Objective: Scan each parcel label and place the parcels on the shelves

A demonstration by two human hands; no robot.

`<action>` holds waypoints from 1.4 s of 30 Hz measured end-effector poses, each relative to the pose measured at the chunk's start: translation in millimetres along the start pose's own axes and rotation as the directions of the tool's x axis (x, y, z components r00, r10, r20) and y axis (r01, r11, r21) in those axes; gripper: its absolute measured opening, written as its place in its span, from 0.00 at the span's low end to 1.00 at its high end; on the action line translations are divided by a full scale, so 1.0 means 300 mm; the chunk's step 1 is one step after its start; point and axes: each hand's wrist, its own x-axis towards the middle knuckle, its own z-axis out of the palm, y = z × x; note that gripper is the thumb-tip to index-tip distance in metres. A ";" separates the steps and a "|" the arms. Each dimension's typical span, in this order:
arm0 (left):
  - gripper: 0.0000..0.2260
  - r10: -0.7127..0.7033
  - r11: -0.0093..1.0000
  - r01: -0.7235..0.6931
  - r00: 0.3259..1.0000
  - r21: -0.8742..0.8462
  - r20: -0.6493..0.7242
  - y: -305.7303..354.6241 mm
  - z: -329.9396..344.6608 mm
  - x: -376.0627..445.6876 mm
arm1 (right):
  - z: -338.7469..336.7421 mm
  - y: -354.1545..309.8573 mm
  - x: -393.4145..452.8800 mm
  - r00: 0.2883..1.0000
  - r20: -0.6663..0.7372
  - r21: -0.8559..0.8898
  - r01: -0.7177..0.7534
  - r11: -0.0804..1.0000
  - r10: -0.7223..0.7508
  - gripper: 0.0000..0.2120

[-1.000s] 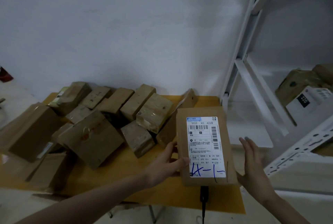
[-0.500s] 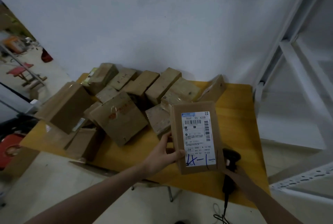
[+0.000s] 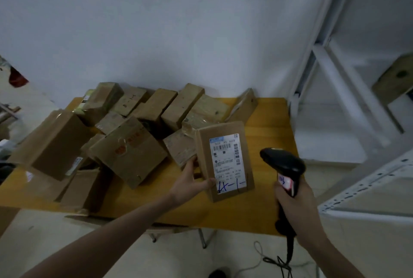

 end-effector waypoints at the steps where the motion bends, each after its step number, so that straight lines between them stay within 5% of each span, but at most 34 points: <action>1: 0.58 0.014 1.000 -0.014 1.000 -0.004 0.000 0.006 0.012 0.010 | -0.016 -0.056 -0.057 0.999 0.023 0.000 0.048 0.999 -0.048 0.06; 6: 0.50 0.056 0.998 -0.056 0.998 -0.007 0.025 0.047 0.081 0.035 | -0.019 -0.190 -0.219 0.982 0.138 0.044 0.125 0.991 -0.130 0.07; 11: 0.39 0.102 0.995 -0.102 0.994 -0.007 0.041 0.056 0.124 0.051 | -0.003 -0.166 -0.236 0.991 0.104 0.011 0.087 0.996 -0.088 0.05; 22: 0.44 0.123 0.992 -0.123 0.992 -0.019 0.039 0.042 0.117 0.045 | -0.035 -0.144 -0.223 0.993 0.080 0.084 0.076 0.994 -0.083 0.07; 27: 0.44 0.116 0.993 -0.115 0.992 -0.043 0.040 0.032 0.082 0.034 | -0.050 0.037 -0.010 0.997 -0.073 0.001 -0.017 1.000 0.017 0.04; 34: 0.51 0.087 0.996 -0.086 0.995 -0.034 0.056 -0.021 0.016 0.037 | 0.027 0.355 0.337 0.963 0.017 -0.052 -0.267 0.962 0.268 0.02; 42: 0.43 0.077 0.997 -0.074 0.993 -0.031 0.091 -0.065 -0.045 0.085 | 0.121 0.510 0.495 0.966 0.004 -0.162 -0.253 0.954 0.257 0.04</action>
